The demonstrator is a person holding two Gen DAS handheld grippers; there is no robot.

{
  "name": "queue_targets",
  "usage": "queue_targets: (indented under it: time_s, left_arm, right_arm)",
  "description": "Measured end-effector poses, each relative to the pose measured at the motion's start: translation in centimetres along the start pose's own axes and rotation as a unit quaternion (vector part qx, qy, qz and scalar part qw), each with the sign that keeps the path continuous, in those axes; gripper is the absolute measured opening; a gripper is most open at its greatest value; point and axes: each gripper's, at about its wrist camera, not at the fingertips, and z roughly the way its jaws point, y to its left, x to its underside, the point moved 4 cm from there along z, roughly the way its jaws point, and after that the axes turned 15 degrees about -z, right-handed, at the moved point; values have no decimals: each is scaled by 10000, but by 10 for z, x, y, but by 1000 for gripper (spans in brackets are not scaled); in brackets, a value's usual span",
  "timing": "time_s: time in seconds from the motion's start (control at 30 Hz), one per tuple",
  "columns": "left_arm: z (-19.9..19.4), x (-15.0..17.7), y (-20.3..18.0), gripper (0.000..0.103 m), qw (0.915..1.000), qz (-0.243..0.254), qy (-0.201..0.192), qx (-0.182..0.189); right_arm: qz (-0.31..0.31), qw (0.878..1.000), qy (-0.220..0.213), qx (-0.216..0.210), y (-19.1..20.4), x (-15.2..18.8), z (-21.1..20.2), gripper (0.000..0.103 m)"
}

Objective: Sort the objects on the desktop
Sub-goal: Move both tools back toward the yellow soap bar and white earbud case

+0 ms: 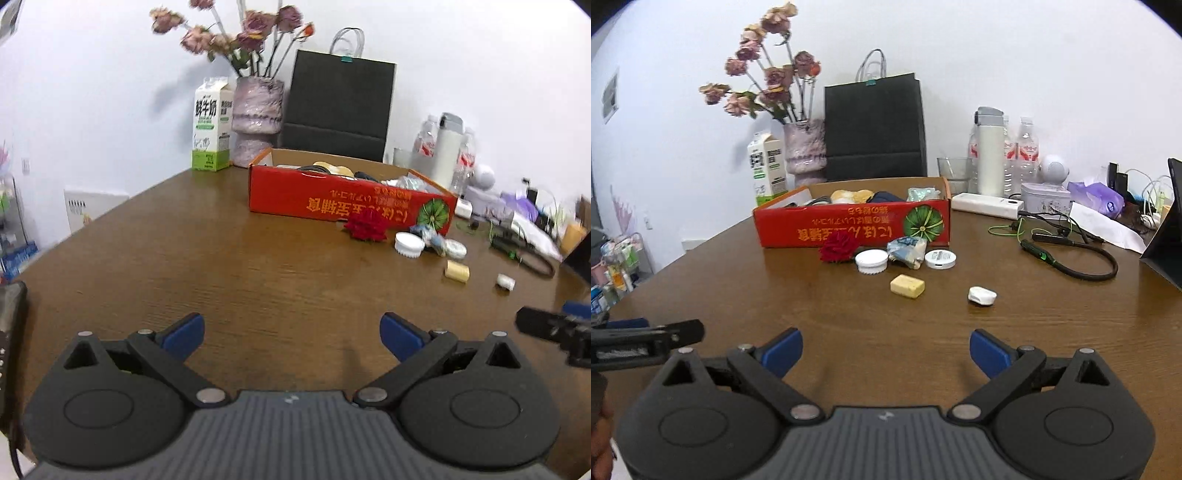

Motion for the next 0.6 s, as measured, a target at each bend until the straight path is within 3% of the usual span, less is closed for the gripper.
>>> queue_targets:
  time_s: [0.2,0.33,0.6]
  left_arm:
    - [6,6,-6,103,9998,152,135,-19]
    - [10,14,-16,103,9979,574,265,-157]
    - [22,8,-39,103,9950,680,574,464]
  right_arm:
    - [-39,9998,91,158,-7,3,4,97]
    - [75,9996,239,144,-12,4,15,97]
    - [32,9983,405,409,-38,6,31,91]
